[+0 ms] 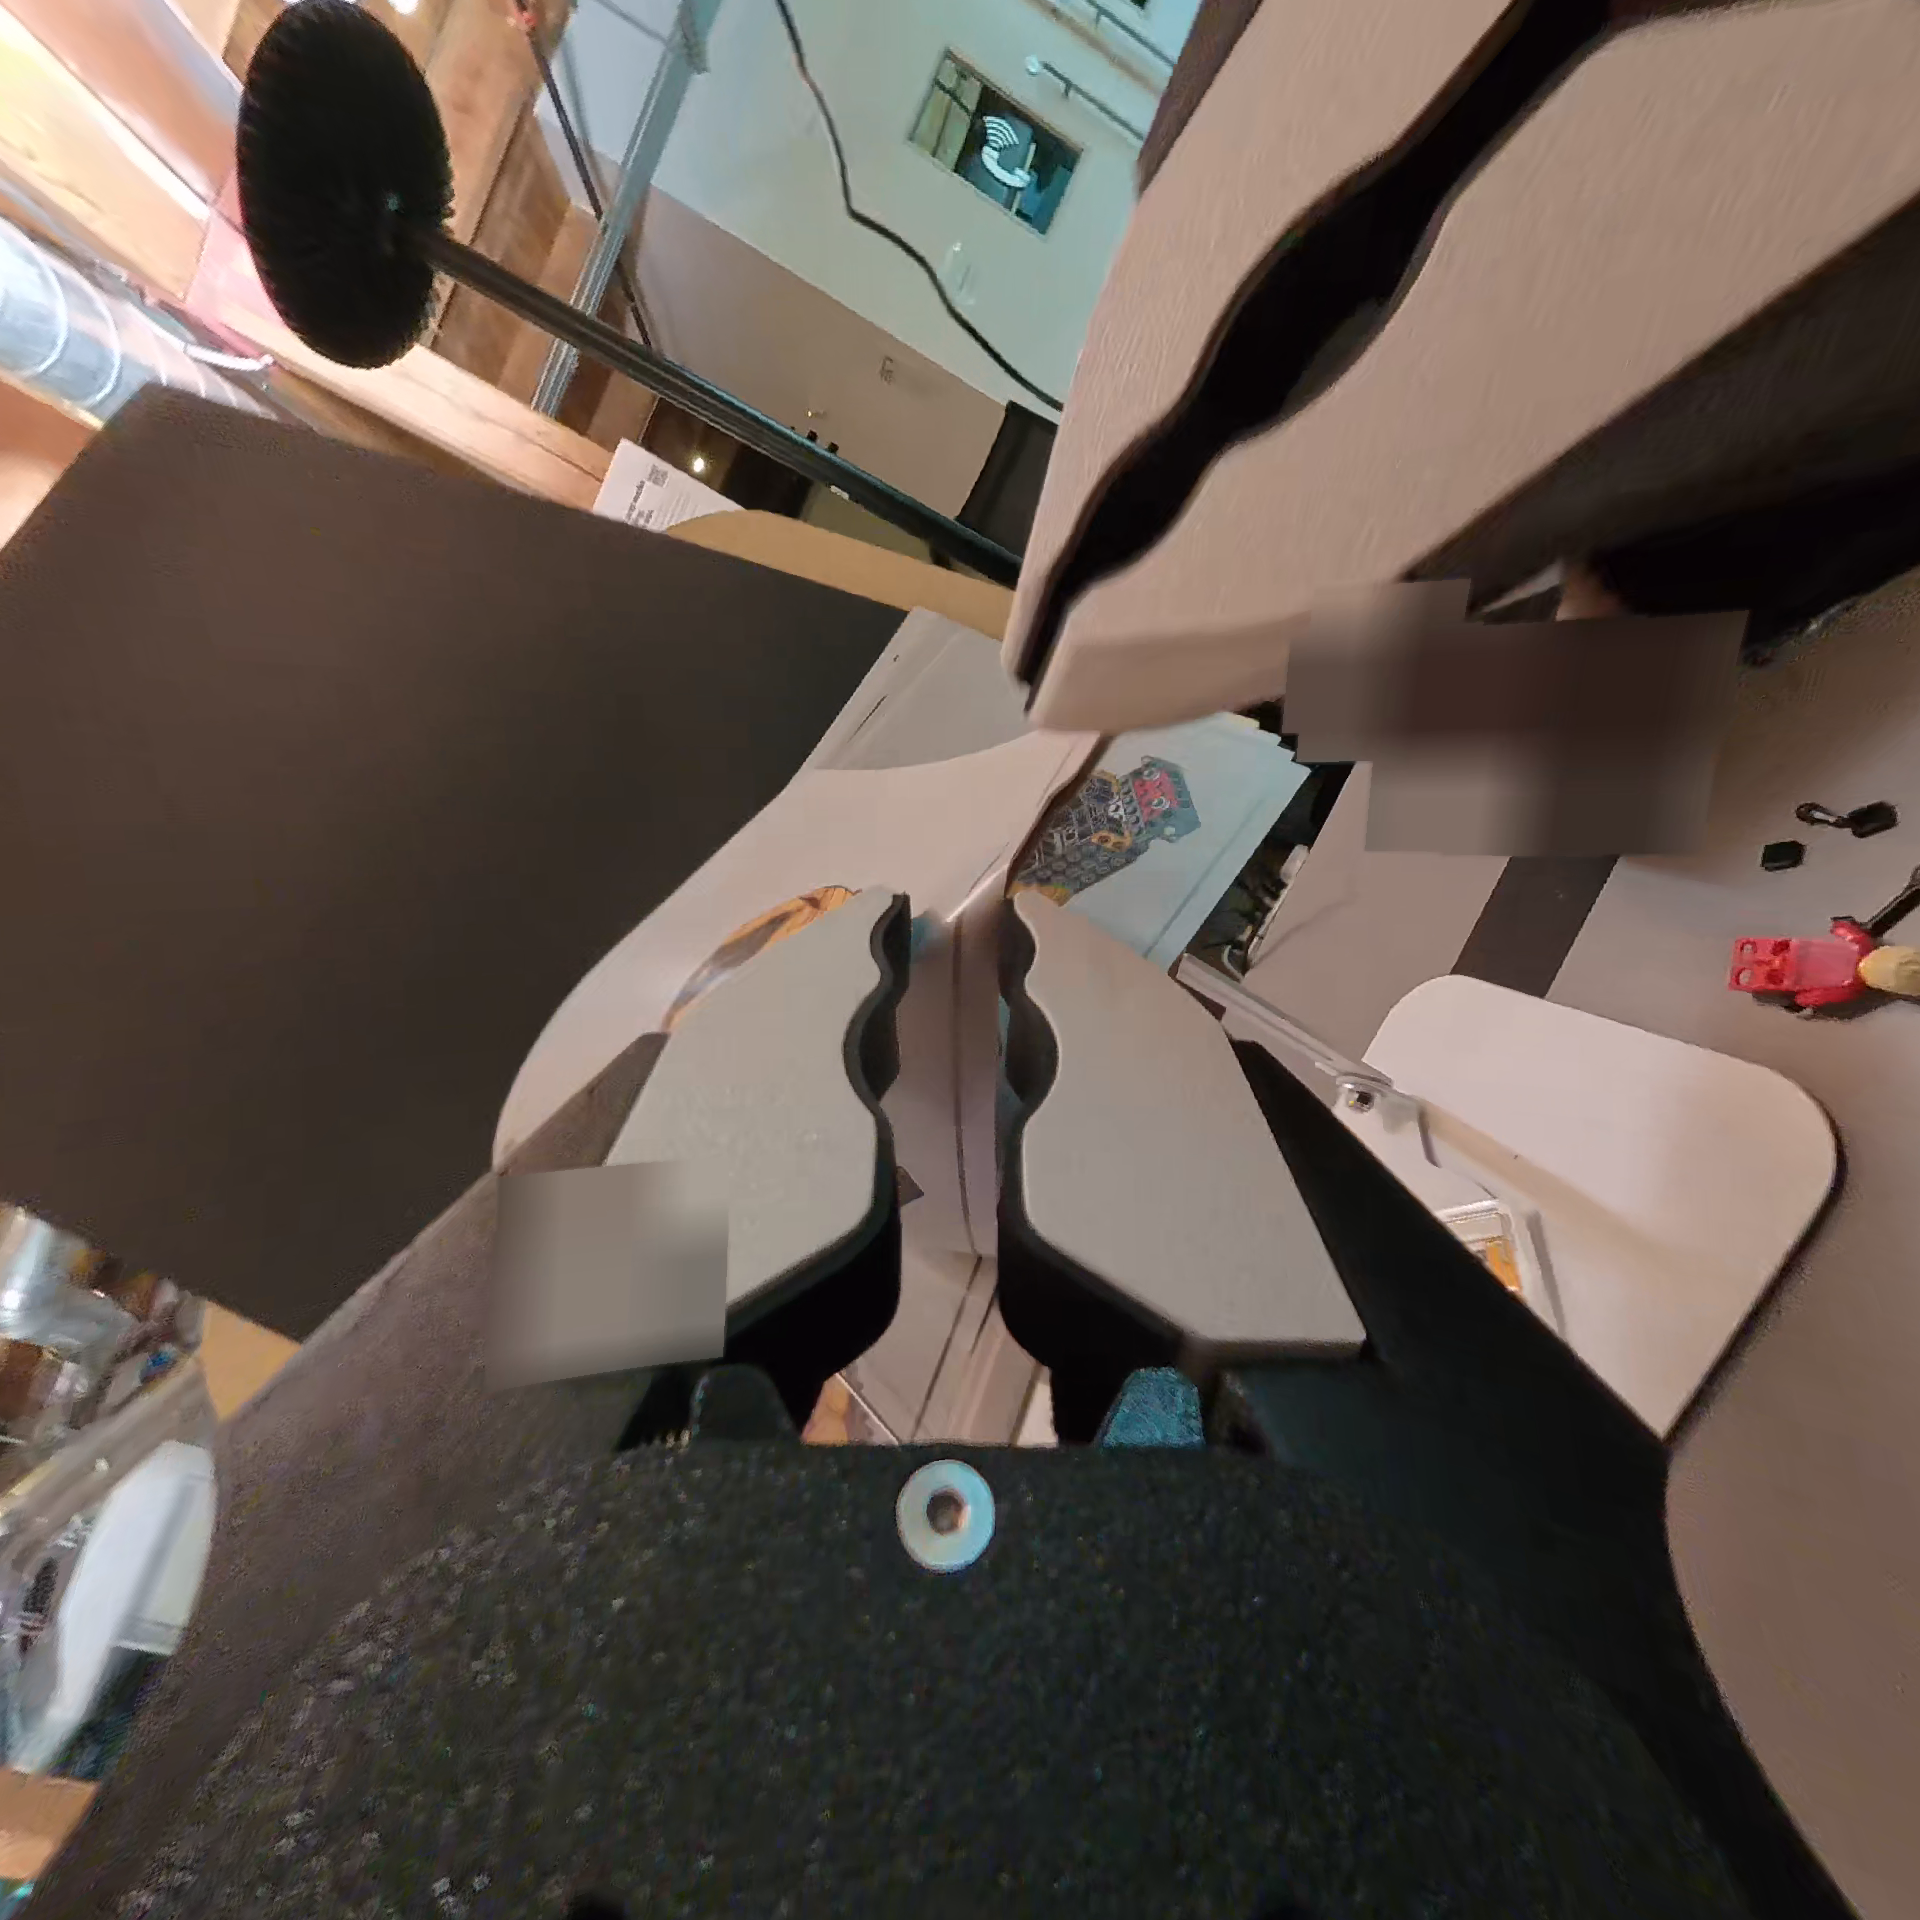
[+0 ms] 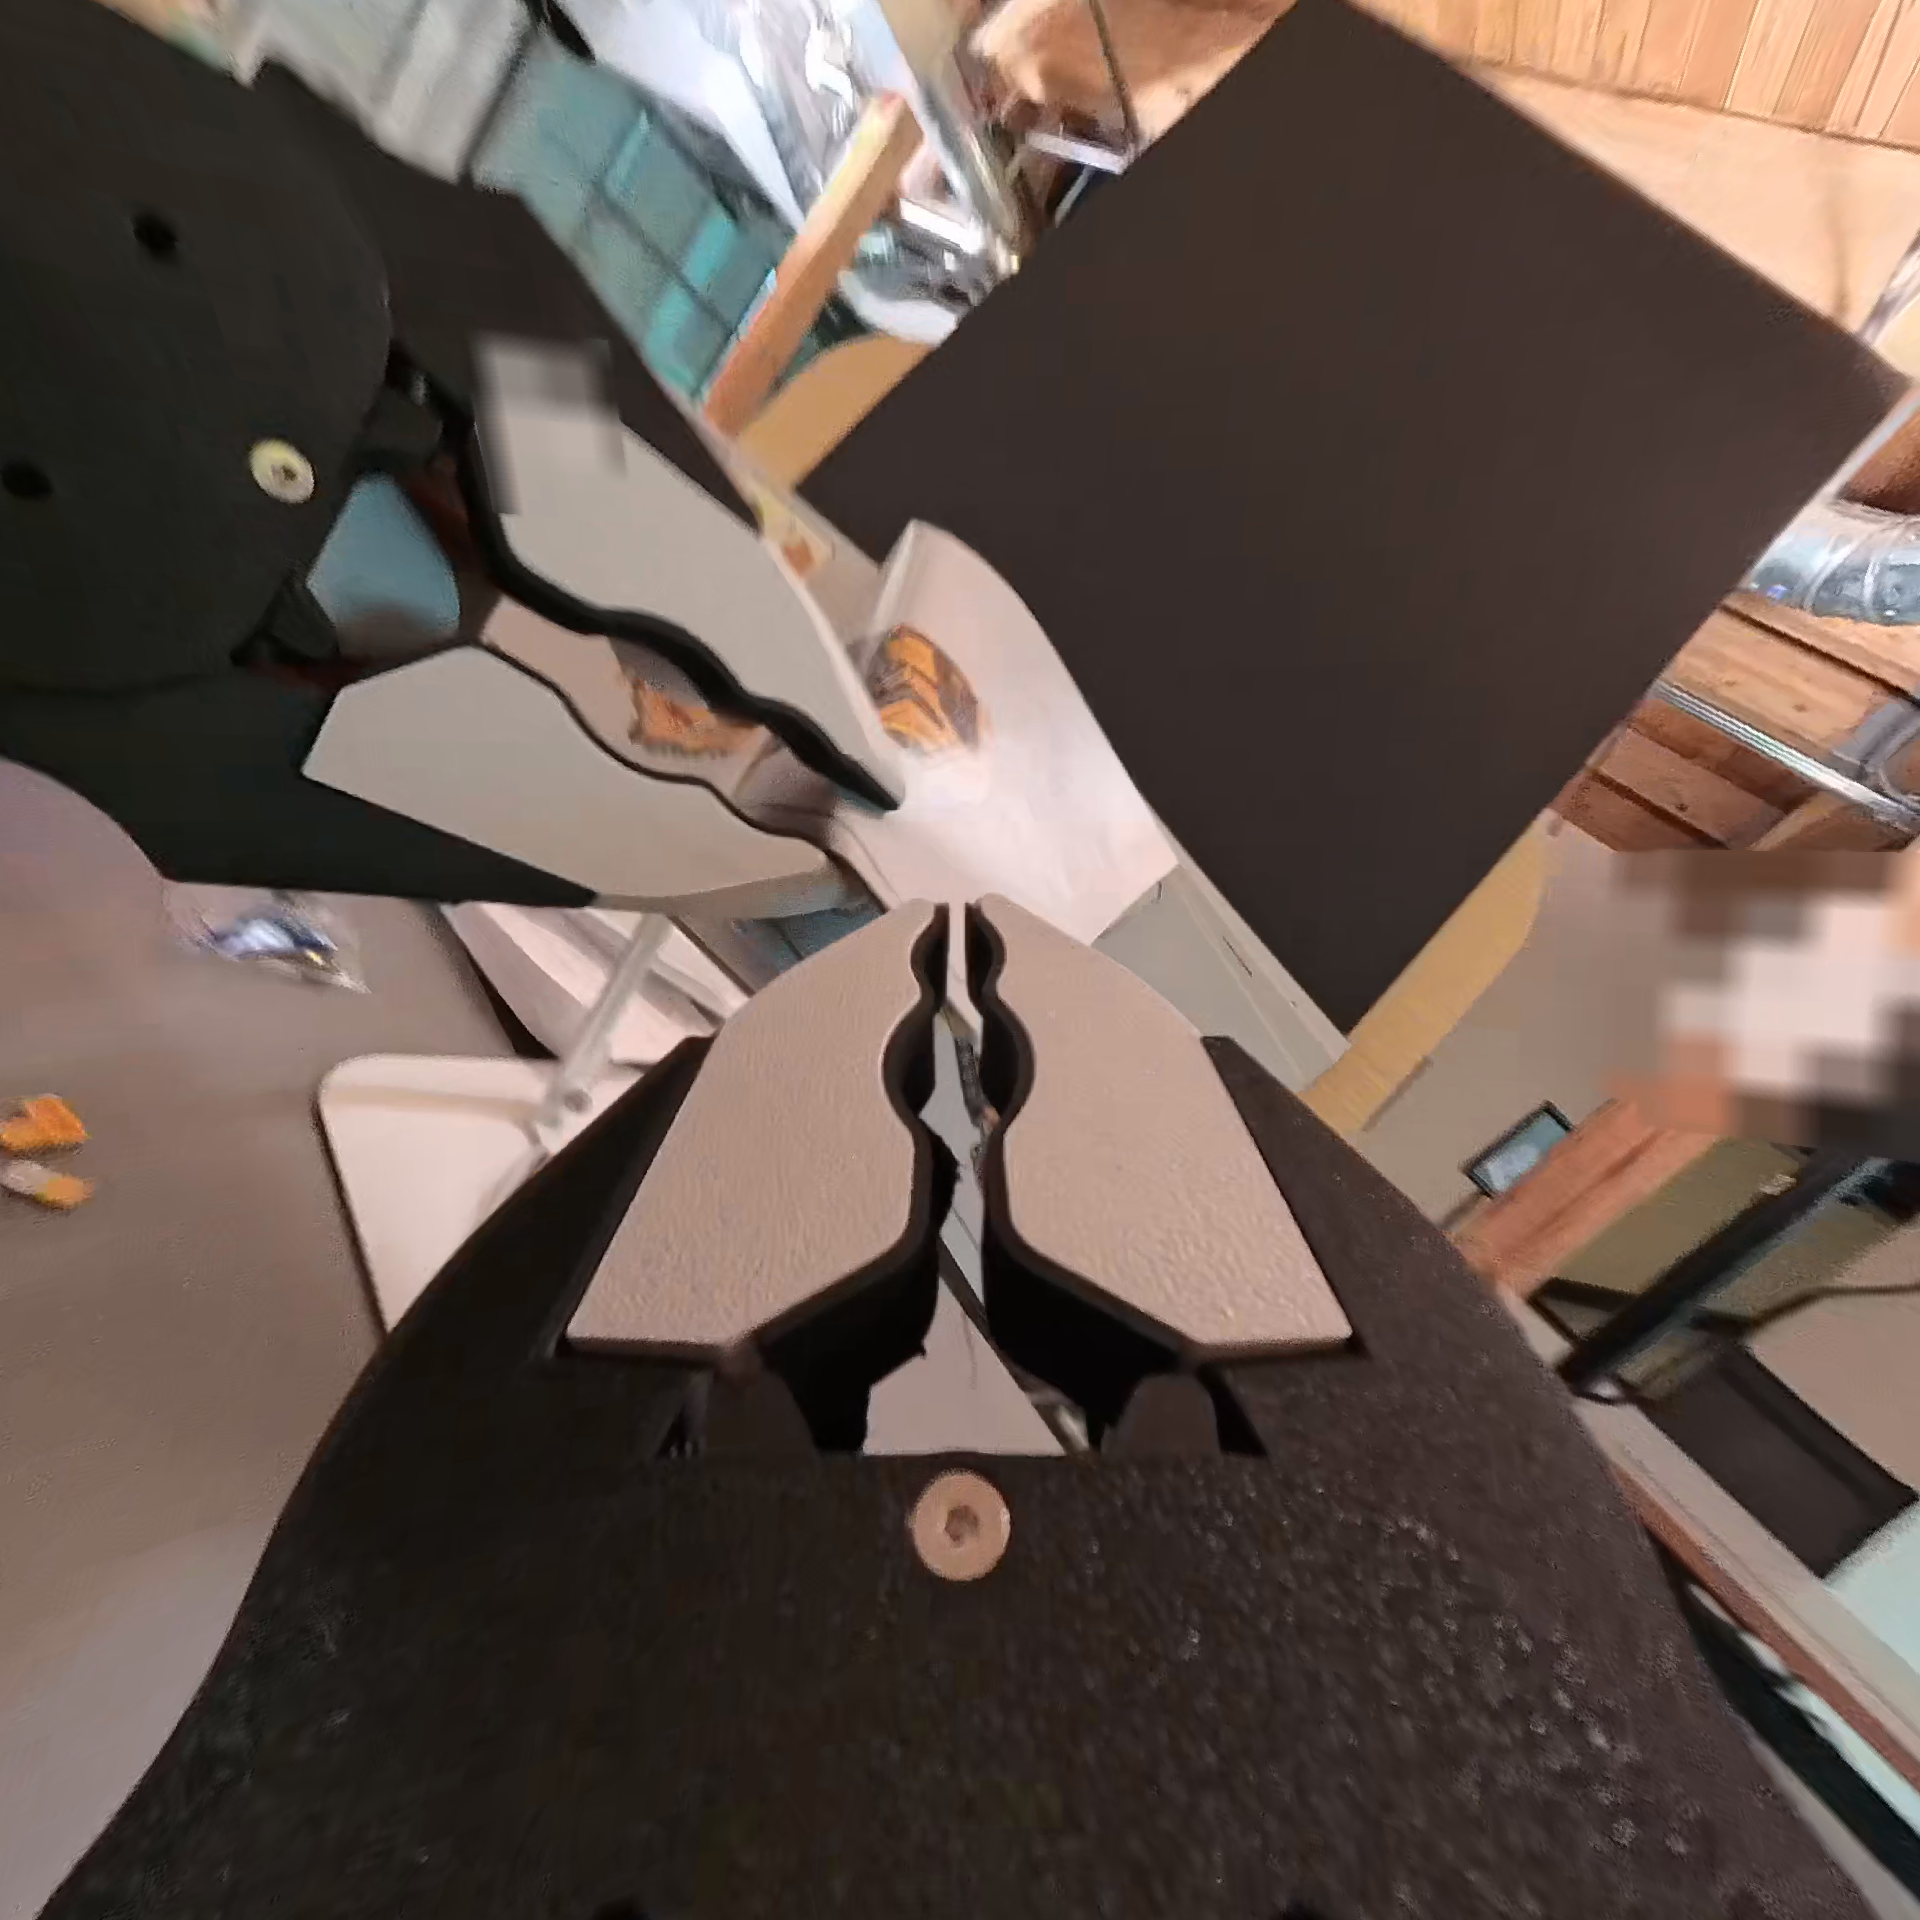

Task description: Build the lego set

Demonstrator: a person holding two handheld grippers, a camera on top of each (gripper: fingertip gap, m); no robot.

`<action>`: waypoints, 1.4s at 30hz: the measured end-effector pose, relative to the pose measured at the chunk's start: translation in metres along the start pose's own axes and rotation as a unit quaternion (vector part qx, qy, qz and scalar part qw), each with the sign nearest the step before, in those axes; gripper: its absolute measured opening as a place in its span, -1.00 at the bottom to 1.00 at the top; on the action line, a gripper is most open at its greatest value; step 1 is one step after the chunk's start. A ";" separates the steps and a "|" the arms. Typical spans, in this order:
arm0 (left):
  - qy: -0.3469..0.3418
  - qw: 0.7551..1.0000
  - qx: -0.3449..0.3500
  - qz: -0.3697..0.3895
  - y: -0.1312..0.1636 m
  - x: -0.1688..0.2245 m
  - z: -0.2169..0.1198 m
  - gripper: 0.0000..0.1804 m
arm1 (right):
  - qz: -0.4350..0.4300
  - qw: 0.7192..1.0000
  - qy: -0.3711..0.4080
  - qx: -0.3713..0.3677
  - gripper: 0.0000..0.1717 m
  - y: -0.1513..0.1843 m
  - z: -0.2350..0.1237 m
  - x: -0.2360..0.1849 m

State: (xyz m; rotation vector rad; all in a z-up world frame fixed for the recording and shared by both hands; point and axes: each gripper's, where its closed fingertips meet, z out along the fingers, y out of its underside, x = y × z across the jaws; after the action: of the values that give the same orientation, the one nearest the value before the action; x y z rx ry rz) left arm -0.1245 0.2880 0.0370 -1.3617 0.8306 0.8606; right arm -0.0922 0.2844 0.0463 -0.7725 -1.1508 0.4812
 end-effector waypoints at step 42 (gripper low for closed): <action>0.197 0.759 0.009 -0.620 0.056 -0.043 -0.049 -0.17 | 0.519 0.804 -0.285 0.052 -1.00 -0.045 0.036 -0.051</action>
State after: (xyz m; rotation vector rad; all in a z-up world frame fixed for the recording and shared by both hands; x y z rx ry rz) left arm -0.1942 0.2392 0.0473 -1.6938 0.0732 -0.4993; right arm -0.1458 0.2300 0.0560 -1.1761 -1.1373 1.7849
